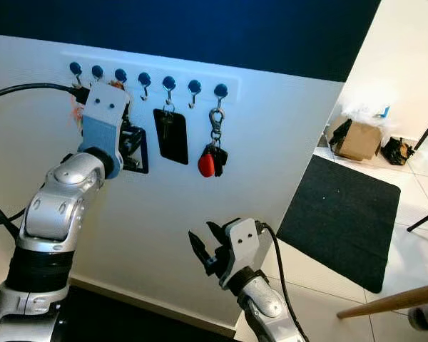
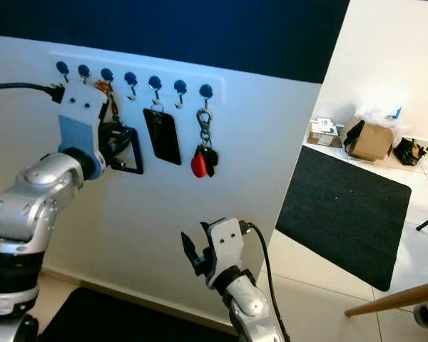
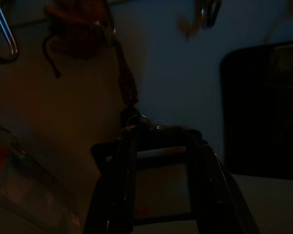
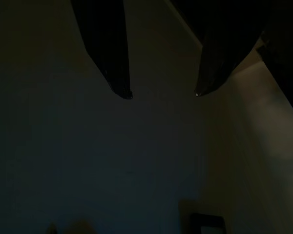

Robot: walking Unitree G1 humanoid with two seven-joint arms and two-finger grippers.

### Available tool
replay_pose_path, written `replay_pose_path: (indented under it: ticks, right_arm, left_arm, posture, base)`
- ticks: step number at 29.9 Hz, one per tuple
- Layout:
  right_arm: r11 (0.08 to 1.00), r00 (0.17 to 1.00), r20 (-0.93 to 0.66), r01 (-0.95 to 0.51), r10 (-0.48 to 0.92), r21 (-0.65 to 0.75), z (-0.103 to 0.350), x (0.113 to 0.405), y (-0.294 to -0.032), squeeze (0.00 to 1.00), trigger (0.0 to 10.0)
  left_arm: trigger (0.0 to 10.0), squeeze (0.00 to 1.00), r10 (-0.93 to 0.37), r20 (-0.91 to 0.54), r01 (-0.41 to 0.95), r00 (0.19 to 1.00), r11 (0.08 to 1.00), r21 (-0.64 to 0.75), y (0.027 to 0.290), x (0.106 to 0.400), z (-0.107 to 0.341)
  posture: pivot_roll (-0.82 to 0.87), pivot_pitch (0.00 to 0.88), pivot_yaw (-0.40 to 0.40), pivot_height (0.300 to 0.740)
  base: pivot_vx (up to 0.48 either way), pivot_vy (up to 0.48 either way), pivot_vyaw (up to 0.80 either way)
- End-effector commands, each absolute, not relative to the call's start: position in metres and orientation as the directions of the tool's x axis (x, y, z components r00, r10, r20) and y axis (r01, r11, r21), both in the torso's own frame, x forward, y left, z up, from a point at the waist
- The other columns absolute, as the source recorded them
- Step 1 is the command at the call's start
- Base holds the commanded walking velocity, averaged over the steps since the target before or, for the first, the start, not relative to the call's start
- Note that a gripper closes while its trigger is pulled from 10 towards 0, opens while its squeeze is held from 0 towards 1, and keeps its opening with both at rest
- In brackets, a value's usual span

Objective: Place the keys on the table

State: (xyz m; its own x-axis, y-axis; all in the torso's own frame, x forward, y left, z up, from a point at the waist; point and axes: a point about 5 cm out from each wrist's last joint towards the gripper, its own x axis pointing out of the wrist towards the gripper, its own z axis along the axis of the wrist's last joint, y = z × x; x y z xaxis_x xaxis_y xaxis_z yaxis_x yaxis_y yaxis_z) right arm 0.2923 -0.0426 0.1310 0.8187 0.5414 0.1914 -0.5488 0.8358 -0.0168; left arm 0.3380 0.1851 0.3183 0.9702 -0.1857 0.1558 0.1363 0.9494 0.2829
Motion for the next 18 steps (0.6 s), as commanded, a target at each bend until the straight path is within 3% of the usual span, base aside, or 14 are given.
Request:
replay_pose_path:
  ticks: [1,8,9,10,11,13,14,18]
  right_arm:
    - [0.838,0.824,0.185,-0.545,0.535,0.003,0.127,0.29,-0.042,0.0,10.0]
    - [0.84,0.826,0.185,-0.543,0.532,0.004,0.127,0.29,-0.042,0.0,10.0]
    - [0.84,0.826,0.185,-0.542,0.532,0.004,0.126,0.29,-0.042,0.0,10.0]
    - [0.841,0.827,0.185,-0.542,0.532,0.004,0.127,0.29,-0.042,0.0,10.0]
    - [0.841,0.827,0.185,-0.541,0.531,0.005,0.127,0.29,-0.042,0.0,10.0]
    - [0.841,0.827,0.185,-0.541,0.531,0.005,0.127,0.29,-0.042,0.0,10.0]
    - [0.841,0.827,0.185,-0.54,0.53,0.006,0.127,0.291,-0.042,0.0,10.0]
    - [0.842,0.828,0.185,-0.539,0.529,0.007,0.126,0.29,-0.043,0.0,10.0]
  left_arm:
    - [7.6,0.0,-0.184,0.159,0.137,0.97,0.953,0.27,0.181,0.342,0.317]
    - [7.6,0.0,-0.15,0.167,0.107,0.974,0.964,0.244,0.188,0.35,0.321]
    - [3.2,0.0,-0.141,0.178,0.098,0.974,0.968,0.231,0.189,0.351,0.324]
    - [3.2,0.0,-0.138,0.182,0.095,0.973,0.969,0.226,0.19,0.351,0.325]
    - [1.8,0.0,-0.137,0.184,0.094,0.973,0.97,0.225,0.19,0.351,0.326]
    - [1.8,0.0,-0.137,0.185,0.093,0.973,0.97,0.226,0.191,0.351,0.326]
    - [0.0,0.0,-0.136,0.186,0.092,0.973,0.969,0.228,0.191,0.351,0.326]
    - [0.0,0.0,-0.132,0.188,0.086,0.973,0.968,0.234,0.193,0.349,0.325]
  posture:
    - [0.25,0.152,-0.017,0.74]
    - [0.25,0.151,-0.014,0.74]
    - [0.25,0.152,-0.013,0.74]
    - [0.25,0.153,-0.012,0.74]
    - [0.25,0.157,-0.012,0.74]
    - [0.25,0.157,-0.012,0.74]
    - [0.25,0.158,-0.011,0.74]
    - [0.25,0.16,-0.012,0.74]
  base:
    - [0.0,0.0,0.0]
    - [0.0,0.0,0.0]
    - [0.0,0.0,0.0]
    - [0.0,0.0,0.0]
    - [0.0,0.0,0.0]
    - [0.0,0.0,0.0]
    - [0.0,0.0,0.0]
    - [0.0,0.0,0.0]
